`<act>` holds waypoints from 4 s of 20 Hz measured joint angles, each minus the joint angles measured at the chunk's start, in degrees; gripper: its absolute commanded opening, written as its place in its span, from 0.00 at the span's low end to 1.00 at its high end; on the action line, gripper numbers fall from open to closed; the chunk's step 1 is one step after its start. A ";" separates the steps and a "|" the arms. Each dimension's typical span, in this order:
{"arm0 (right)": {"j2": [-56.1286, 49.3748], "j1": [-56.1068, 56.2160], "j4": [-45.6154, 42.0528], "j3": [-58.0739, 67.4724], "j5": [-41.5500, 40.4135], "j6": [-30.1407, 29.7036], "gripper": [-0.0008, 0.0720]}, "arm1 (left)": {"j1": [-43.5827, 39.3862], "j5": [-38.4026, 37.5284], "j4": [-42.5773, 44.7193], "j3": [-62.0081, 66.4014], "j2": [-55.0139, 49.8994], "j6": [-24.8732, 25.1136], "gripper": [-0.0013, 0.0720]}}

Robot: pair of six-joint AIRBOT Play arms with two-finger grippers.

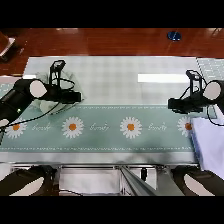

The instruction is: Fold the shirts.

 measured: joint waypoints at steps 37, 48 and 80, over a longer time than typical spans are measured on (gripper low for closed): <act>-1.44 0.00 -3.10 -4.31 -9.44 -0.42 0.57 | 20.00 3.65 13.79 7.08 -12.72 -5.66 0.71; 2.38 0.00 3.30 -4.55 -8.98 -0.37 0.57 | 20.70 -8.85 -2.45 14.27 -16.96 9.03 0.05; 31.41 0.00 1.79 -2.69 -3.85 1.55 0.57 | -9.94 -0.79 -37.07 18.58 9.33 19.87 0.05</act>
